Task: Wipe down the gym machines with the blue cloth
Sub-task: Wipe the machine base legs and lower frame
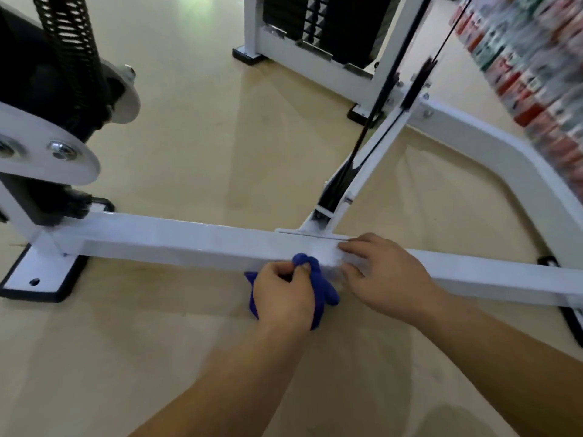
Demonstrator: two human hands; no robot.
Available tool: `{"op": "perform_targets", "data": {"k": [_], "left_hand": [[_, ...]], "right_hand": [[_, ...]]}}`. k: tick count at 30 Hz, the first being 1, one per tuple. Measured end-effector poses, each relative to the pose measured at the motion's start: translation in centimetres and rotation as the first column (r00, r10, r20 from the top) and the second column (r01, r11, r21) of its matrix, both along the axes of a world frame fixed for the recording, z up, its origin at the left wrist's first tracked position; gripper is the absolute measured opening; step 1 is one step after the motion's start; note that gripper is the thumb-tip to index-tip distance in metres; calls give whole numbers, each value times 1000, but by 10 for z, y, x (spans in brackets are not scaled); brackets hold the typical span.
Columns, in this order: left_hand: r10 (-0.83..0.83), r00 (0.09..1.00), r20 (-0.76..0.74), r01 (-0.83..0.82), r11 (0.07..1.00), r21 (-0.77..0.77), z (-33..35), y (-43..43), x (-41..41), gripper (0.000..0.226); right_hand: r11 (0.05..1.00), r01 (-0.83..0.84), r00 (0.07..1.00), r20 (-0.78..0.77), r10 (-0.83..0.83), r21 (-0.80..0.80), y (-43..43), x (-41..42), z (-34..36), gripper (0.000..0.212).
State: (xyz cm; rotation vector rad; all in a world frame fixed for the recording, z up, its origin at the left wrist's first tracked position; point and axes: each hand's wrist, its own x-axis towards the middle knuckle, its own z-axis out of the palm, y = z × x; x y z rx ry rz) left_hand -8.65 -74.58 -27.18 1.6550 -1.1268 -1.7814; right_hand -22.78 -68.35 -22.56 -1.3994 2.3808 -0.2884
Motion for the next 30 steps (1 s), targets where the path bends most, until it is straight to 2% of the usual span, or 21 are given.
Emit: {"op": "perform_targets", "data": {"k": [2, 4, 5, 7, 10, 11, 13, 14, 15, 16, 18, 19, 20, 21, 22, 24, 25, 27, 29, 30], "left_hand": [[49, 998, 36, -49, 999, 8, -4, -5, 6, 10], [182, 975, 127, -177, 983, -49, -14, -13, 23, 9], [255, 957, 142, -249, 967, -59, -16, -16, 30, 10], [302, 945, 121, -298, 953, -56, -14, -15, 30, 11], [148, 989, 0, -148, 989, 10, -1, 3, 1, 10], [53, 998, -34, -52, 998, 16, 8, 12, -9, 9], [-87, 994, -70, 87, 996, -1, 20, 25, -20, 7], [-143, 987, -78, 142, 990, -14, 23, 28, -19, 12], [-203, 974, -101, 201, 979, -27, 23, 28, -13, 17], [-269, 954, -130, 265, 963, -46, 22, 28, -7, 21], [-407, 909, -94, 392, 909, -142, 22, 22, 5, 24], [-466, 885, 13, 452, 851, -267, 19, 15, 10, 25], [-496, 847, 193, 528, 737, -423, 15, 6, 14, 25], [-465, 791, 398, 611, 573, -546, 12, -4, 17, 24], [-389, 732, 559, 681, 402, -612, 10, -15, 21, 23], [-238, 588, 773, 808, 148, -570, 5, -36, 25, 28], [-174, 513, 841, 858, 84, -506, 3, -43, 25, 33], [-90, 419, 904, 908, 36, -417, 0, -50, 22, 38], [-78, 434, 897, 900, -11, -436, -5, -49, 20, 38], [-101, 474, 875, 879, -5, -477, -7, -48, 22, 39]], "right_hand": [[996, 53, 998, 42, -50, -68, 12, -4, 5, 32], [974, 123, 991, -30, -131, -188, 28, -2, 5, 13], [960, 183, 983, 6, -186, -211, 34, 3, 3, 10], [943, 293, 947, 186, -263, -159, 42, 15, -7, 20], [919, 393, 838, 426, -341, -38, 44, 35, -22, 31], [887, 460, 740, 541, -399, 25, 41, 41, -25, 32], [781, 583, 411, 749, -519, 221, 37, 49, -33, 39], [739, 611, 261, 809, -527, 284, 35, 51, -38, 41], [709, 640, 166, 847, -505, 297, 33, 51, -44, 42], [678, 679, 115, 871, -477, 282, 31, 50, -49, 41], [601, 755, 72, 878, -474, 263, 24, 45, -51, 32], [575, 778, 86, 864, -497, 254, 21, 41, -50, 25], [557, 794, 110, 844, -525, 244, 19, 38, -49, 19], [534, 814, 126, 828, -547, 229, 19, 35, -48, 15], [488, 848, 129, 812, -570, 208, 20, 32, -47, 15], [333, 931, 97, 781, -617, 147, 25, 28, -47, 20], [262, 955, 58, 785, -616, 135, 26, 25, -49, 20], [193, 964, -47, 832, -553, 183, 20, 24, -52, 14], [190, 947, -137, 859, -494, 260, 10, 31, -53, 19], [214, 938, -144, 865, -480, 274, 3, 39, -58, 26]]}}
